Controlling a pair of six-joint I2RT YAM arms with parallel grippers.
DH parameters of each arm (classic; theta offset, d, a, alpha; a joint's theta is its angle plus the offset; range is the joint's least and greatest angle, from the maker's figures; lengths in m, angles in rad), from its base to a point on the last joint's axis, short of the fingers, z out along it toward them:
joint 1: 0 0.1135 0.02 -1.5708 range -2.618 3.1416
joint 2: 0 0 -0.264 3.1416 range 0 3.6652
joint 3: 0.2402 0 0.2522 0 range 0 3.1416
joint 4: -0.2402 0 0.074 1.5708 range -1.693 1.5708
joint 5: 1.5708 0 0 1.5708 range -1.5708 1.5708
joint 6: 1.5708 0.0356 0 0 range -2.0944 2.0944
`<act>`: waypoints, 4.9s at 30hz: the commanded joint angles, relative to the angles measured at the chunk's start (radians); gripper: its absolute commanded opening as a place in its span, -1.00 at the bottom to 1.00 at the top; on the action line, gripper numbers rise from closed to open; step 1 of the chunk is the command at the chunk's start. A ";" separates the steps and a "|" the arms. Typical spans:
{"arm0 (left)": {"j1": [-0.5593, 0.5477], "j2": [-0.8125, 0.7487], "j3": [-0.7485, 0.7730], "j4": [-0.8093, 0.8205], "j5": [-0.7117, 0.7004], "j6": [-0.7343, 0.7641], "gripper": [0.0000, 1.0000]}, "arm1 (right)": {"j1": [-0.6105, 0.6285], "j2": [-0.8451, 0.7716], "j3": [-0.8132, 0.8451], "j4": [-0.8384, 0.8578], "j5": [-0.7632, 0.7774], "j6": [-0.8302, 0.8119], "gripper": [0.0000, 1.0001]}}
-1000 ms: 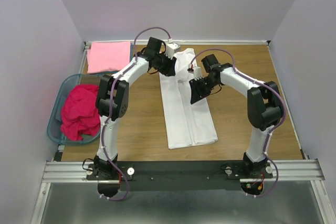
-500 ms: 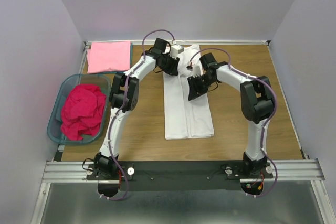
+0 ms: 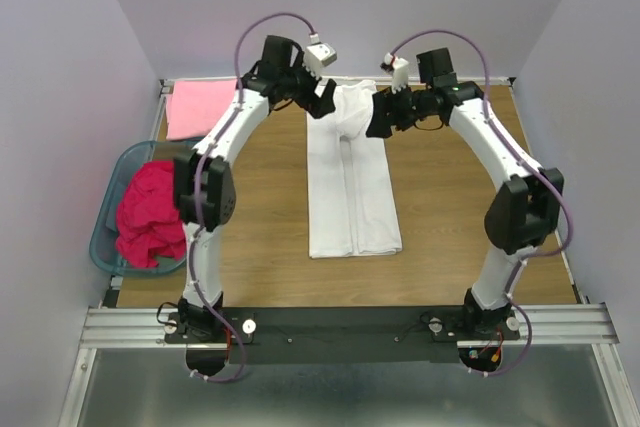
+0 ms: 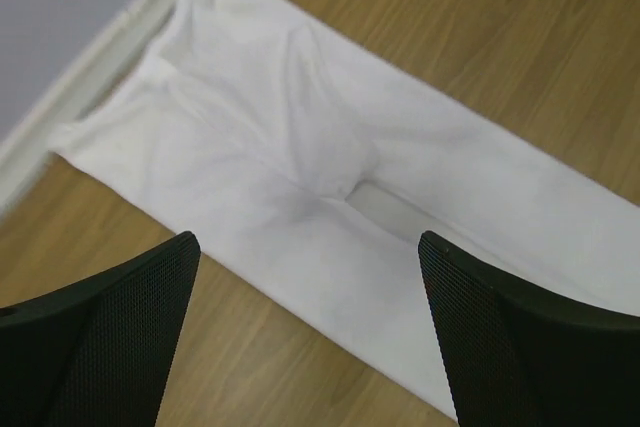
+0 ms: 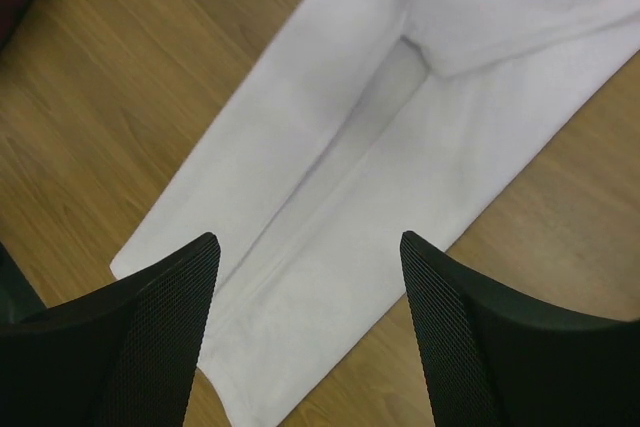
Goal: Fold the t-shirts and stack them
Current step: Fold the tshirt
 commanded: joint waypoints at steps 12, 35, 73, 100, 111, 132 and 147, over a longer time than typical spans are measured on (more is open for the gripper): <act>-0.009 -0.969 -0.831 0.411 0.144 0.285 0.97 | 0.038 -0.360 -0.050 -0.200 0.056 -0.451 1.00; -0.548 -1.061 -1.493 0.238 -0.084 0.610 0.30 | 0.426 -0.464 -0.964 0.157 0.284 -0.548 0.22; -0.548 -0.783 -1.422 0.232 -0.204 0.590 -0.09 | 0.440 -0.440 -1.050 0.252 0.322 -0.617 0.09; -0.520 -1.017 -1.353 0.055 -0.066 0.606 -1.00 | 0.448 -0.581 -0.955 0.092 0.288 -0.482 -0.99; -0.333 -0.893 -1.183 0.039 -0.028 0.722 -1.00 | 0.366 -0.498 -0.779 0.085 0.313 -0.578 -0.99; -0.101 -0.491 -0.695 -0.058 0.005 0.958 -1.00 | 0.153 -0.096 -0.297 0.058 0.263 -0.775 -0.99; -0.017 -0.188 -0.416 -0.058 0.017 1.007 -1.00 | 0.081 0.210 -0.004 0.053 0.246 -0.832 -0.99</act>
